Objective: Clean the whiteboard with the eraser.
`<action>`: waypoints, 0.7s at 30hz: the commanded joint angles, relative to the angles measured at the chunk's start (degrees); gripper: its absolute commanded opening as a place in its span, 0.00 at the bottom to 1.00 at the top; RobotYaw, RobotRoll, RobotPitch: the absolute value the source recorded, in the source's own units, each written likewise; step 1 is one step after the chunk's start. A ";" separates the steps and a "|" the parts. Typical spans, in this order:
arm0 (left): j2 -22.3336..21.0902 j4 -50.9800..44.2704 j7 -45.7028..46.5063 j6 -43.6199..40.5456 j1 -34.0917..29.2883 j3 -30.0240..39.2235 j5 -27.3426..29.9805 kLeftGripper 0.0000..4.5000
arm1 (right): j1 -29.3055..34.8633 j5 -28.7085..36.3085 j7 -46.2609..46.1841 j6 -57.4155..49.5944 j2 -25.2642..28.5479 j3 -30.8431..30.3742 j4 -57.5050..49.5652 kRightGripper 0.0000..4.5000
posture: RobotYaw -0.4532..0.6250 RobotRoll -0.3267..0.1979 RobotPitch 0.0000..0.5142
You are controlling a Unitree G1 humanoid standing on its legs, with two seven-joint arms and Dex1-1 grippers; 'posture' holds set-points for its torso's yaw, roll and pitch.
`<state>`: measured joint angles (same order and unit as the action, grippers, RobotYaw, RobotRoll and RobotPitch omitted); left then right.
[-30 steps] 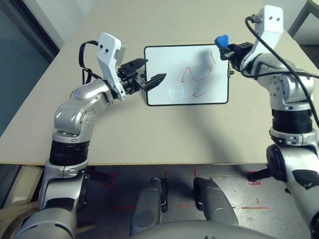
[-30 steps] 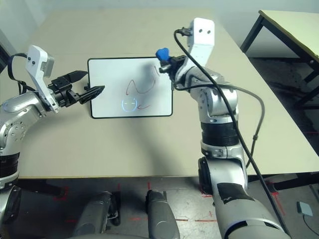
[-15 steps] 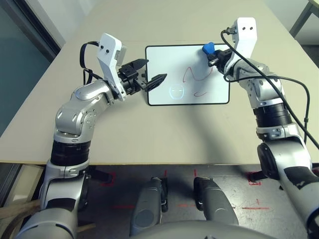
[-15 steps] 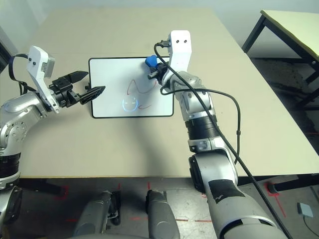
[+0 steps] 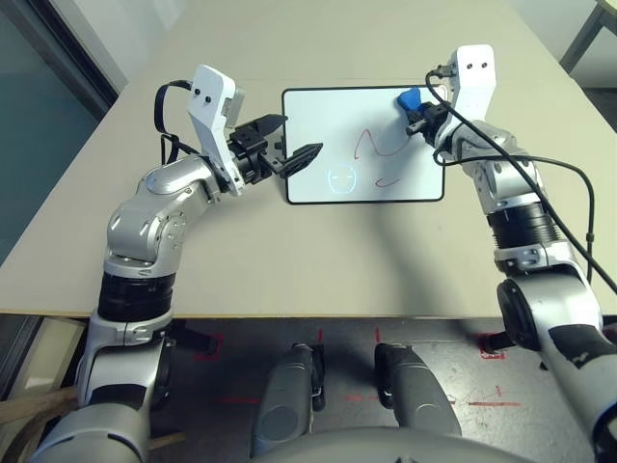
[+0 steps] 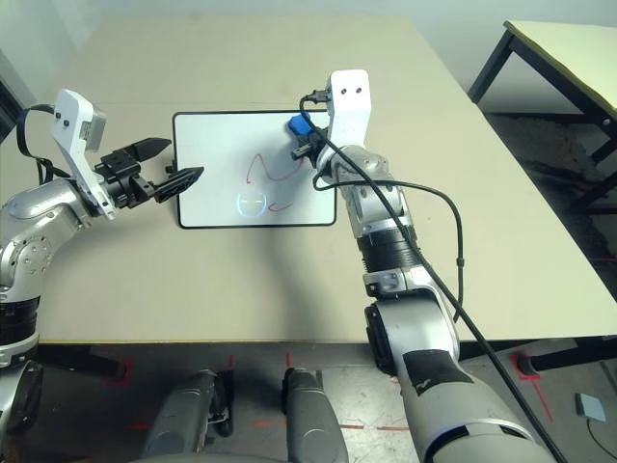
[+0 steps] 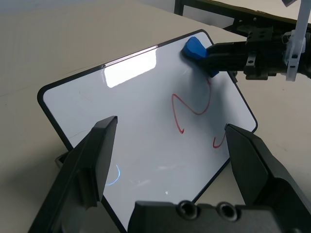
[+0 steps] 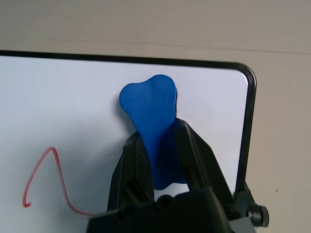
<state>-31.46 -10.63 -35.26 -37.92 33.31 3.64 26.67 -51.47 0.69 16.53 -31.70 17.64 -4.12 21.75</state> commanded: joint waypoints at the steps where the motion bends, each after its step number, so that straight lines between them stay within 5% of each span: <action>1: -0.08 0.35 -0.19 0.42 -0.22 0.11 -0.50 1.00 | 3.38 -0.70 -0.12 -2.26 -0.91 -0.67 0.95 0.19 | 0.46 0.62 0.30; 21: 0.57 0.00 0.45 -0.51 1.34 -0.56 -0.51 1.00 | -0.70 -0.79 -4.35 3.67 -0.90 4.35 6.11 0.19 | 0.45 0.62 0.29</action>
<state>-30.89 -10.63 -34.90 -37.97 34.31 3.62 26.62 -51.55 0.08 12.56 -28.37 17.10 -0.20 26.29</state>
